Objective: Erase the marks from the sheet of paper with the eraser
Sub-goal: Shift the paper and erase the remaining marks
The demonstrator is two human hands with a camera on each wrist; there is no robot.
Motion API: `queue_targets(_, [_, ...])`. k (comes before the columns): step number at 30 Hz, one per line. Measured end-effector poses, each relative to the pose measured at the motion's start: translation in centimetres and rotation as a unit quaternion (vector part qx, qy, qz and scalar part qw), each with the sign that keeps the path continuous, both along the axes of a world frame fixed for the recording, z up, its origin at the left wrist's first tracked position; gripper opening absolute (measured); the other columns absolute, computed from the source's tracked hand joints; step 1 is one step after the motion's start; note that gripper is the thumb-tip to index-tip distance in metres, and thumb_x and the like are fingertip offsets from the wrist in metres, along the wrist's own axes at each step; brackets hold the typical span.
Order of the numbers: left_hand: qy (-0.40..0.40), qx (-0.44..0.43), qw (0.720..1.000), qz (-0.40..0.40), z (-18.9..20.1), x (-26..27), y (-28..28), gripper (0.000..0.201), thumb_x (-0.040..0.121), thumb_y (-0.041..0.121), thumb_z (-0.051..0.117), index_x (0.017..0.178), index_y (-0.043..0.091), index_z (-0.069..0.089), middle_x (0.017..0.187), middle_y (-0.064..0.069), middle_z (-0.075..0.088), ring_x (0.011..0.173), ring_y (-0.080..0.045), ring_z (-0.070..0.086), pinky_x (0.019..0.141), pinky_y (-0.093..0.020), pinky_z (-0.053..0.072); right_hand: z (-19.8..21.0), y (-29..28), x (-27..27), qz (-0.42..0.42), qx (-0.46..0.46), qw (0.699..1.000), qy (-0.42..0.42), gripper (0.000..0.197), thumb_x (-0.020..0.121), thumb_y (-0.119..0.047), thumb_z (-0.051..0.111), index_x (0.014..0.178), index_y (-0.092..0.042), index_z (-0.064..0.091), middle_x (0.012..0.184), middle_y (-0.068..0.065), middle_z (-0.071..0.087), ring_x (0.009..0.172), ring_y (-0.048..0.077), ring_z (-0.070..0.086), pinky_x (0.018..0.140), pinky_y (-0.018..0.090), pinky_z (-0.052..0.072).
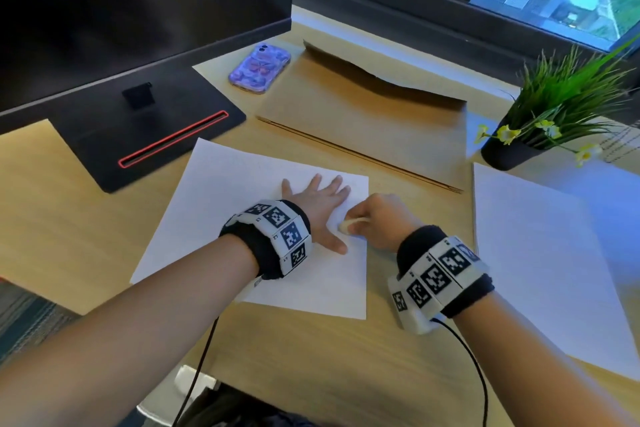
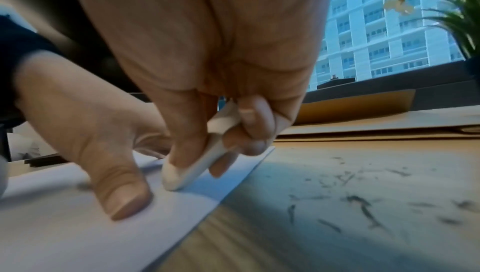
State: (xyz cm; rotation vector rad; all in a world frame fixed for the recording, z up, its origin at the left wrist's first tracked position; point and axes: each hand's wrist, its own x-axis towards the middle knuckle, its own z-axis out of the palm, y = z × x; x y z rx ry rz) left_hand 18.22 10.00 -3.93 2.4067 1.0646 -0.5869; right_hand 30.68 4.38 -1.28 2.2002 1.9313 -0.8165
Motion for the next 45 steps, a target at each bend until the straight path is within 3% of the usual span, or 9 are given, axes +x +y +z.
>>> queue_targets(6, [-0.008,-0.013,1.000,0.010,0.2,0.0,-0.2,0.109,0.077,0.058,0.065,0.151,0.028,-0.009,0.157,0.010,-0.018,0.145,-0.022,-0.014,0.106,-0.071,0.002,-0.4,1.3,-0.1,-0.053,0.053,0.997,0.004,0.029,0.096,-0.019,0.049,0.122,-0.019,0.062,0.119,0.006,0.060,0.107,0.019,0.057,0.091,0.027,0.045])
queue_targets(12, [0.008,-0.014,1.000,0.009,0.2,0.0,-0.1,0.110,0.078,0.060,0.063,0.150,0.024,-0.013,0.156,0.010,-0.021,0.145,-0.021,-0.016,0.107,-0.070,0.002,-1.2,0.4,-0.1,0.002,0.007,1.000,-0.011,0.026,0.096,-0.025,0.052,0.117,-0.017,0.064,0.114,0.004,0.063,0.096,0.014,0.055,0.087,0.023,0.044])
queue_targets(16, [0.004,-0.016,1.000,0.008,0.2,0.0,-0.1,0.111,0.077,0.059,0.064,0.149,0.025,-0.013,0.156,0.011,-0.021,0.145,-0.020,-0.016,0.107,-0.070,0.002,-1.0,1.7,0.0,-0.064,0.055,0.996,-0.013,0.031,0.096,-0.016,0.050,0.125,-0.017,0.059,0.122,0.008,0.059,0.107,0.019,0.057,0.090,0.027,0.045])
queue_targets(20, [0.009,-0.021,1.000,0.006,0.1,-0.1,0.0,0.113,0.076,0.061,0.064,0.149,0.024,-0.015,0.155,0.010,-0.022,0.144,-0.020,-0.016,0.107,-0.070,0.001,-1.2,0.1,-0.4,-0.018,0.009,1.000,0.005,0.025,0.096,-0.026,0.050,0.113,-0.015,0.065,0.109,0.005,0.064,0.090,0.014,0.056,0.081,0.021,0.042])
queue_targets(26, [0.005,-0.015,1.000,0.006,0.1,-0.1,0.1,0.112,0.077,0.060,0.063,0.149,0.024,-0.015,0.155,0.011,-0.021,0.145,-0.019,-0.015,0.108,-0.069,0.002,-1.0,1.9,-0.4,-0.087,0.061,0.994,0.004,0.029,0.096,-0.020,0.049,0.123,-0.015,0.061,0.119,0.008,0.061,0.103,0.019,0.058,0.086,0.026,0.046])
queue_targets(32, [0.013,-0.017,1.000,0.001,-0.1,-0.1,0.1,0.116,0.075,0.062,0.064,0.149,0.022,-0.017,0.155,0.011,-0.022,0.145,-0.019,-0.016,0.107,-0.069,0.003,-1.2,-0.7,-0.5,0.006,0.020,1.000,0.010,0.023,0.095,-0.024,0.052,0.109,-0.015,0.068,0.104,0.002,0.066,0.093,0.014,0.060,0.088,0.024,0.048])
queue_targets(38, [0.003,-0.010,1.000,0.004,-0.2,-0.1,0.0,0.114,0.075,0.061,0.065,0.149,0.024,-0.014,0.156,0.012,-0.020,0.145,-0.018,-0.014,0.108,-0.068,0.004,-1.2,1.7,0.0,-0.088,0.082,0.993,0.015,0.024,0.095,-0.019,0.051,0.113,-0.013,0.066,0.110,0.007,0.066,0.087,0.016,0.056,0.074,0.022,0.043])
queue_targets(42, [0.007,-0.012,1.000,0.000,-0.1,-0.2,0.0,0.116,0.075,0.062,0.064,0.149,0.022,-0.015,0.156,0.011,-0.021,0.145,-0.019,-0.014,0.107,-0.069,0.005,-0.9,-1.4,-0.4,-0.021,0.024,0.999,0.036,0.029,0.095,-0.029,0.052,0.107,-0.008,0.069,0.106,0.007,0.068,0.096,0.020,0.062,0.081,0.023,0.045])
queue_targets(45, [0.012,-0.008,1.000,-0.005,-0.2,-0.1,-0.1,0.115,0.076,0.062,0.063,0.149,0.022,-0.015,0.155,0.011,-0.022,0.145,-0.020,-0.014,0.107,-0.069,0.006,-0.9,-0.3,-0.2,-0.008,0.032,0.999,0.001,0.027,0.095,-0.024,0.053,0.115,-0.014,0.067,0.115,0.004,0.066,0.103,0.017,0.060,0.088,0.022,0.043])
